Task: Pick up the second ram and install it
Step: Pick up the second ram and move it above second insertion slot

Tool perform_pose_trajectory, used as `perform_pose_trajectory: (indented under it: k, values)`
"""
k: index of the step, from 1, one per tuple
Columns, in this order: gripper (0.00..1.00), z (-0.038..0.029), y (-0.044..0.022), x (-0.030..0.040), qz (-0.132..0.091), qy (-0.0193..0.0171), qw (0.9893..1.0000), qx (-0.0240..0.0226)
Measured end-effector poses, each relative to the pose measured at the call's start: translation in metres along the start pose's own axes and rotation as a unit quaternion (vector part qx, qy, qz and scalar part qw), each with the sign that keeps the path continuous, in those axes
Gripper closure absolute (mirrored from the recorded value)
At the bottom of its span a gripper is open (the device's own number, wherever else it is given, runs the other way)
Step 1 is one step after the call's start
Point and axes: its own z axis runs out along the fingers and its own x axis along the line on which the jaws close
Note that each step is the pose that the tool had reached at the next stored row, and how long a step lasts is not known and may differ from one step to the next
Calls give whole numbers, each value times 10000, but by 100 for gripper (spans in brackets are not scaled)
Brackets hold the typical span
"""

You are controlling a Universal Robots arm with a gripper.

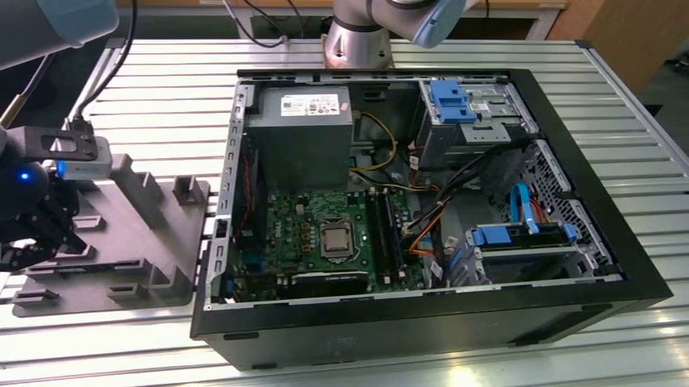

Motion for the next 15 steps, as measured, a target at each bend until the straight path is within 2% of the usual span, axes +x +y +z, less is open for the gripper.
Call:
perform_pose_trajectory:
  k: [15]
  values:
    - [89,72,11,56,-24,1,10000,-1]
